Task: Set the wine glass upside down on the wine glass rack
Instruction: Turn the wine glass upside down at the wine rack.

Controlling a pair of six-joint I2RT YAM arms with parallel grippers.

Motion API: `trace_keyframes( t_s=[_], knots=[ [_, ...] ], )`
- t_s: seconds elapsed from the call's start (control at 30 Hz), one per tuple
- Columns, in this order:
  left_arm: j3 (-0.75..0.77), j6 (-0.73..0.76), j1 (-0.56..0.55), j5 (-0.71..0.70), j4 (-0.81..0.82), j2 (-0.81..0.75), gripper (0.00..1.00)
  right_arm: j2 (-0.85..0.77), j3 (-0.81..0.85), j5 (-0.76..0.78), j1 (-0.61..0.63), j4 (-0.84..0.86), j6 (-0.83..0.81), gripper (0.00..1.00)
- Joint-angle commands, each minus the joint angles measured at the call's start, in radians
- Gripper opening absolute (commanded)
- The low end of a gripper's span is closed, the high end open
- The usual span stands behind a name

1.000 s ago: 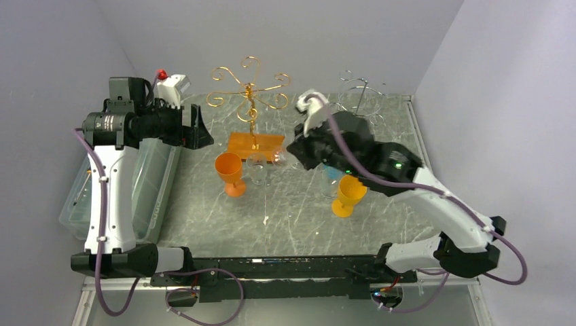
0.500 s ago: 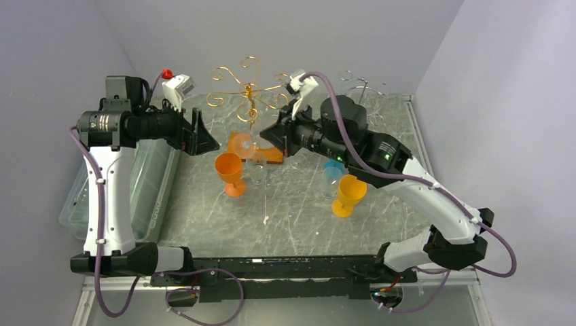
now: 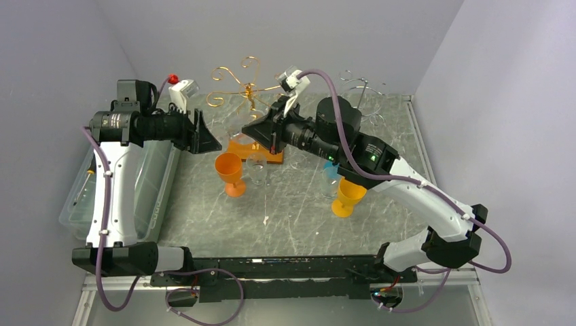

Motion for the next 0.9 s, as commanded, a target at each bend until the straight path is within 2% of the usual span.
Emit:
trace_keyframes(
  t_s=[0.0,0.07,0.13,0.17,0.23,0.43,0.6,0.7,0.87],
  knots=[
    [0.007,-0.04,-0.003,0.096,0.084,-0.007,0.68,-0.012,-0.024,-0.041,0.01,0.156,0.034,0.0],
    [-0.005,-0.037,-0.003,0.114,0.094,-0.008,0.54,-0.017,-0.048,-0.041,0.013,0.184,0.042,0.0],
    [-0.015,-0.024,-0.003,0.133,0.085,0.0,0.3,-0.025,-0.071,-0.041,0.015,0.213,0.048,0.0],
    [-0.02,-0.013,-0.003,0.147,0.072,0.006,0.22,-0.028,-0.082,-0.04,0.017,0.225,0.049,0.0],
    [-0.027,0.001,-0.003,0.173,0.046,0.019,0.13,-0.035,-0.103,-0.041,0.019,0.248,0.052,0.0],
    [-0.003,0.004,-0.003,0.147,0.054,0.022,0.02,-0.024,-0.108,-0.071,0.022,0.217,0.069,0.02],
    [0.071,0.055,-0.003,0.012,0.114,0.0,0.0,-0.072,-0.193,-0.053,0.022,0.138,0.114,0.42],
    [0.102,0.114,-0.003,-0.095,0.153,-0.006,0.0,-0.118,-0.279,-0.048,0.021,0.119,0.16,0.5],
    [0.128,0.22,-0.003,-0.228,0.209,-0.008,0.0,-0.152,-0.363,-0.051,0.021,0.078,0.224,0.57]
  ],
)
